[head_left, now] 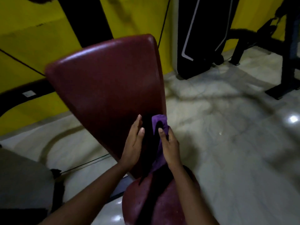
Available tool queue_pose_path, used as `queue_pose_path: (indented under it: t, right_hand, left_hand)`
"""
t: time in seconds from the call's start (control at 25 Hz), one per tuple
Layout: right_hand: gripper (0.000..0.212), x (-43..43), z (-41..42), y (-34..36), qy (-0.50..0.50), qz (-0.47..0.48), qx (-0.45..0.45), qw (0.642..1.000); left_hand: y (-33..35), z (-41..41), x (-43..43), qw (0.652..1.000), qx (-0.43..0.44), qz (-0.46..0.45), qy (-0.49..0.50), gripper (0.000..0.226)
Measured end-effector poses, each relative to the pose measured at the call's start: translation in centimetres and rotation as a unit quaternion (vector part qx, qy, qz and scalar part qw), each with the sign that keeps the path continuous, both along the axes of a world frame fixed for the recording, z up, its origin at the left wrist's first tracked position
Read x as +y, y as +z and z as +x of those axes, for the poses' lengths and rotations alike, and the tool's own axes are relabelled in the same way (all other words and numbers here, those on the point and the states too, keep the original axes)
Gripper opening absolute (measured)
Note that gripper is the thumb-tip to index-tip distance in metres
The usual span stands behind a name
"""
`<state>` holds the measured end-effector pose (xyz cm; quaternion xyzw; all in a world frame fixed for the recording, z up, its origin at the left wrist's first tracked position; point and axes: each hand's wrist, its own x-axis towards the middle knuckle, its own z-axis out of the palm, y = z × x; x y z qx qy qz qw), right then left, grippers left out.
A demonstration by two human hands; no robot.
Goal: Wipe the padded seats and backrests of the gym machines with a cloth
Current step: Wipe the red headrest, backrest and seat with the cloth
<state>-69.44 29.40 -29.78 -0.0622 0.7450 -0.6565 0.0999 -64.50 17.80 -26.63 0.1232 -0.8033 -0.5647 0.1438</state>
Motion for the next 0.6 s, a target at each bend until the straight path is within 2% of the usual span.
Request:
queue_pose_path:
  t: [0.12, 0.16, 0.24, 0.28, 0.32, 0.36, 0.44, 0.52, 0.6]
  right_hand:
    - [0.022, -1.9, 2.6, 7.1, 0.092, -0.052, 0.010, 0.994]
    - [0.019, -3.1, 3.5, 9.1, 0.126, -0.071, -0.002, 0.990]
    - [0.029, -5.2, 5.3, 12.0, 0.193, -0.115, -0.056, 0.973]
    - [0.033, -6.1, 5.9, 13.3, 0.219, -0.153, -0.096, 0.959]
    - [0.036, -6.7, 6.0, 14.2, 0.235, -0.184, -0.146, 0.943]
    - [0.037, -7.0, 6.1, 15.3, 0.252, -0.201, -0.197, 0.926]
    - [0.032, -7.1, 5.8, 17.2, 0.294, -0.161, -0.212, 0.918]
    - [0.029, -7.2, 5.1, 19.0, 0.318, -0.082, -0.126, 0.936]
    - [0.029, -7.7, 3.6, 20.3, 0.314, -0.034, 0.001, 0.949]
  left_hand:
    - [4.2, 1.0, 0.3, 0.980, -0.013, 0.182, 0.081, 0.068]
    - [5.4, 1.4, 0.0, 0.968, -0.011, 0.235, 0.090, 0.072]
    - [7.8, 2.5, -1.0, 0.925, -0.002, 0.372, 0.083, 0.080]
    - [8.7, 3.1, -1.7, 0.901, 0.011, 0.423, 0.092, 0.078]
    - [9.2, 3.4, -2.4, 0.893, 0.037, 0.438, 0.095, 0.067]
    - [9.8, 3.7, -2.9, 0.901, 0.063, 0.416, 0.111, 0.049]
    - [11.5, 4.4, -3.8, 0.923, 0.099, 0.330, 0.168, 0.028]
    - [12.8, 5.2, -4.7, 0.932, 0.112, 0.269, 0.214, 0.029]
    - [14.2, 5.9, -6.2, 0.929, 0.123, 0.222, 0.270, 0.037]
